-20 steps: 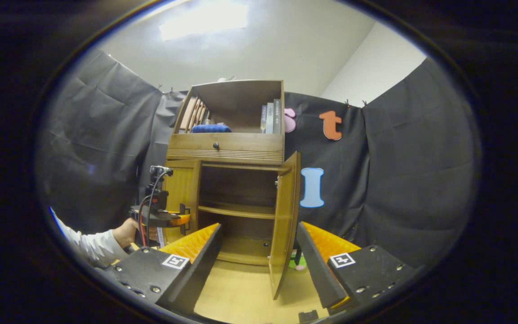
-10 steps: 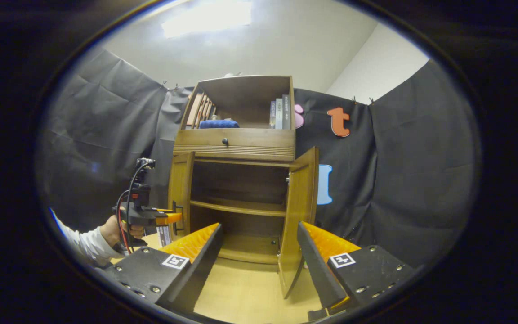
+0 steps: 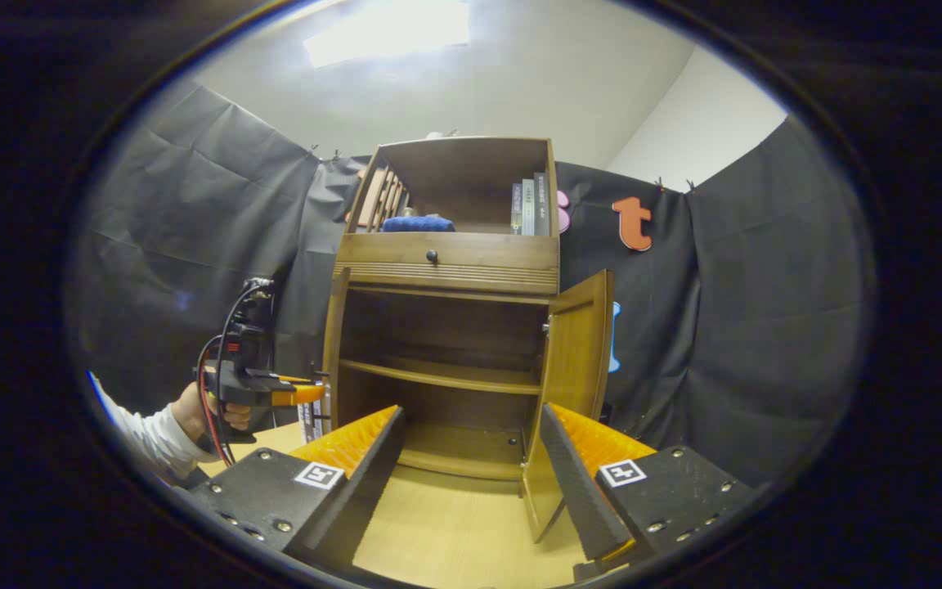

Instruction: Open the right door of the double-door shoe cabinet with the right hand, and open the left door with the left hand.

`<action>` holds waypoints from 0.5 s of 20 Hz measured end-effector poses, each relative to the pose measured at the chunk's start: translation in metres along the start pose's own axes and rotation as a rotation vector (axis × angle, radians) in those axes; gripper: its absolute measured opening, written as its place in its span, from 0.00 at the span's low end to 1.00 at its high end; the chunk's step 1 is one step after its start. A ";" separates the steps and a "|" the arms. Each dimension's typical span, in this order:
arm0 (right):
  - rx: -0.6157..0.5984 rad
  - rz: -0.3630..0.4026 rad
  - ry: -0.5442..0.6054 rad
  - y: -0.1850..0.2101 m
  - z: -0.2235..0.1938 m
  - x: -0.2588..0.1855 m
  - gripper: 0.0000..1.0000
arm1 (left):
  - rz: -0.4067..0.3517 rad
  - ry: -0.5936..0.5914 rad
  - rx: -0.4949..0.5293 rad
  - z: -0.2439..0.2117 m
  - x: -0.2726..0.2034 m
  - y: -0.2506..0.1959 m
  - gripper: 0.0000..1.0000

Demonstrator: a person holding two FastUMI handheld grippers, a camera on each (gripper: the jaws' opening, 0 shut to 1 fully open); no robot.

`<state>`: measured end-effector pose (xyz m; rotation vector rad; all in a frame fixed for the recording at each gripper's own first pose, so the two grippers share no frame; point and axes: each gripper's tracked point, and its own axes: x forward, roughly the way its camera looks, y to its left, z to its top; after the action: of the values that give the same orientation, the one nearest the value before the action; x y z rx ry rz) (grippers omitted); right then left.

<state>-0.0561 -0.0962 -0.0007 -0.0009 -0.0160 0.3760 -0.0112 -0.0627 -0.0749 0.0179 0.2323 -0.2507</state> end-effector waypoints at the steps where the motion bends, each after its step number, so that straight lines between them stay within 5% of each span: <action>1: 0.008 0.001 -0.002 0.002 0.000 -0.001 0.97 | 0.003 0.003 0.000 0.000 -0.004 0.002 0.30; 10: 0.008 0.064 -0.003 0.014 0.000 0.000 0.98 | 0.033 0.002 0.019 -0.003 -0.029 0.024 0.30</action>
<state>-0.0618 -0.0830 -0.0011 0.0070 -0.0175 0.4396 -0.0329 -0.0323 -0.0714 0.0411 0.2311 -0.2200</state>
